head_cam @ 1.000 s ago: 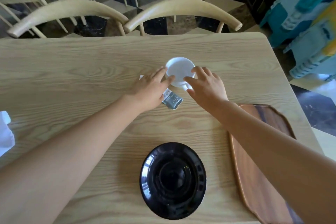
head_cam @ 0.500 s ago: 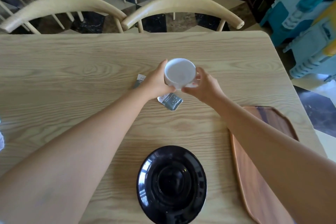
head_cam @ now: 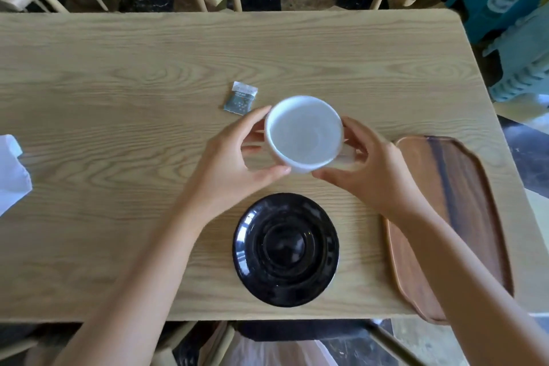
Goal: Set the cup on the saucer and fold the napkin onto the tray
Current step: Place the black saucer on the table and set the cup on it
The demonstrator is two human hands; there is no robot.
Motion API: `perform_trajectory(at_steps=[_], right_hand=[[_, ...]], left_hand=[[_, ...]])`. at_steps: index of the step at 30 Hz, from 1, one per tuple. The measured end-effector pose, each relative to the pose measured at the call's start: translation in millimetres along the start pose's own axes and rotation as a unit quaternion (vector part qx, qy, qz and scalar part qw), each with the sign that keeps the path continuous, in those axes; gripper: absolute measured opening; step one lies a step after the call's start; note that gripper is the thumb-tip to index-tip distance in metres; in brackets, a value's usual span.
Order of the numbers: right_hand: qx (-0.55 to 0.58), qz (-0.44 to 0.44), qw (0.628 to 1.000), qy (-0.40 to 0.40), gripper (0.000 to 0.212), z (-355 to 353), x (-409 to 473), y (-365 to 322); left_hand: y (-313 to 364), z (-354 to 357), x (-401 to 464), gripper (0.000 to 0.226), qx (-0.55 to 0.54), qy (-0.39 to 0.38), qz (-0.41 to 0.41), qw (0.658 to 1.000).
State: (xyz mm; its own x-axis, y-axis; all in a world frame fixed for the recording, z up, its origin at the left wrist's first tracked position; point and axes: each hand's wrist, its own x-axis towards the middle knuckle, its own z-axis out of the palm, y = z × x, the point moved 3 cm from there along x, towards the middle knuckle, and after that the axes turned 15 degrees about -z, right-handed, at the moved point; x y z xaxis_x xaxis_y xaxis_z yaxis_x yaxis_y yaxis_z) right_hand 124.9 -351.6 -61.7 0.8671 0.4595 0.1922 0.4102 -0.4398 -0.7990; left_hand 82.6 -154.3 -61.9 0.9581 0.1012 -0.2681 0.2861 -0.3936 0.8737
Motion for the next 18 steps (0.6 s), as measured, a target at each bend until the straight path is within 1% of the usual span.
perform_trajectory(at_steps=[5, 8, 11, 18], right_hand=[[-0.006, -0.026, 0.998, -0.058, 0.078, 20, -50, -3], [-0.011, -0.031, 0.996, -0.082, 0.079, 29, -74, -2], [-0.005, -0.016, 0.994, -0.11, 0.078, 37, -89, 0], [-0.018, -0.015, 0.989, -0.145, 0.079, 46, -96, 3]], left_hand=[[-38, 18, -61, 0.076, -0.008, 0.037, -0.041, 0.998], [-52, 29, -86, 0.076, 0.002, 0.04, -0.055, 0.998], [-62, 37, -102, 0.076, 0.004, 0.036, -0.072, 0.997], [-74, 42, -116, 0.078, 0.026, 0.049, -0.111, 0.992]])
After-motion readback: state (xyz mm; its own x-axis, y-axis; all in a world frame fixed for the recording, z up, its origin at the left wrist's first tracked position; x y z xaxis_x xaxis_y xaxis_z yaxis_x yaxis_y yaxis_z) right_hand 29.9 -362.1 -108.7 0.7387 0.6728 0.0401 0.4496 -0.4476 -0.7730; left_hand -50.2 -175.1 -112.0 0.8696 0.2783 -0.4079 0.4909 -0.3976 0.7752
